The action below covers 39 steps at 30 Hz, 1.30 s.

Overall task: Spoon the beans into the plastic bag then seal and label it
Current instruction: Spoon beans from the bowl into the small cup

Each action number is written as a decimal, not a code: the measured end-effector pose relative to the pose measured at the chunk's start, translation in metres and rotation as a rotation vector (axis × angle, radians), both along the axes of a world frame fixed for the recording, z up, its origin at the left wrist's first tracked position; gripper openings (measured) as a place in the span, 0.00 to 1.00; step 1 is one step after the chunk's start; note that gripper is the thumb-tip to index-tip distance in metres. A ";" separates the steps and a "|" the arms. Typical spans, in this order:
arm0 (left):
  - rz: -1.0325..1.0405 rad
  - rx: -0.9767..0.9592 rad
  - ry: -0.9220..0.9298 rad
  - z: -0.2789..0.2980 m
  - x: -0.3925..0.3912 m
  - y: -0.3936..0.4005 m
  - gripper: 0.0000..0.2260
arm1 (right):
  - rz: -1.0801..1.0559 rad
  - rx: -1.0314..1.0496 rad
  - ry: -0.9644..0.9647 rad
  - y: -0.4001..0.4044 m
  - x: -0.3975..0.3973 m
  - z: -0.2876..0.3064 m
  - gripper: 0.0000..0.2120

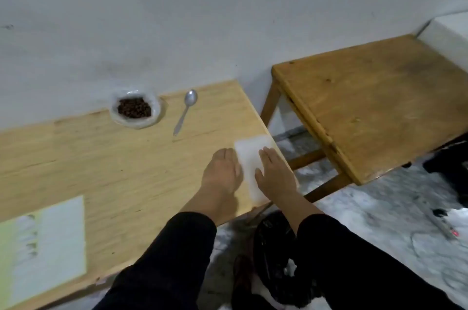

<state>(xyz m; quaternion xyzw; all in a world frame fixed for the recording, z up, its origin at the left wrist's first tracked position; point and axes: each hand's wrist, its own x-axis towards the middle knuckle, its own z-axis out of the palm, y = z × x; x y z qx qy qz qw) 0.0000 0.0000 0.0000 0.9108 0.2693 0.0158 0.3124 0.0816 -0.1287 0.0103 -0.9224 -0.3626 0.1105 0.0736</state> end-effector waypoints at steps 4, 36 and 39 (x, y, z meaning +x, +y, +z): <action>0.023 0.043 0.040 -0.024 0.018 -0.004 0.24 | 0.083 0.028 -0.070 -0.005 0.012 -0.022 0.33; 0.442 -0.283 -0.183 -0.038 0.069 0.002 0.06 | 0.109 0.120 -0.011 -0.019 0.026 -0.063 0.27; 0.465 -0.283 -0.216 -0.039 0.067 0.002 0.06 | 0.151 0.117 -0.011 -0.016 0.029 -0.066 0.28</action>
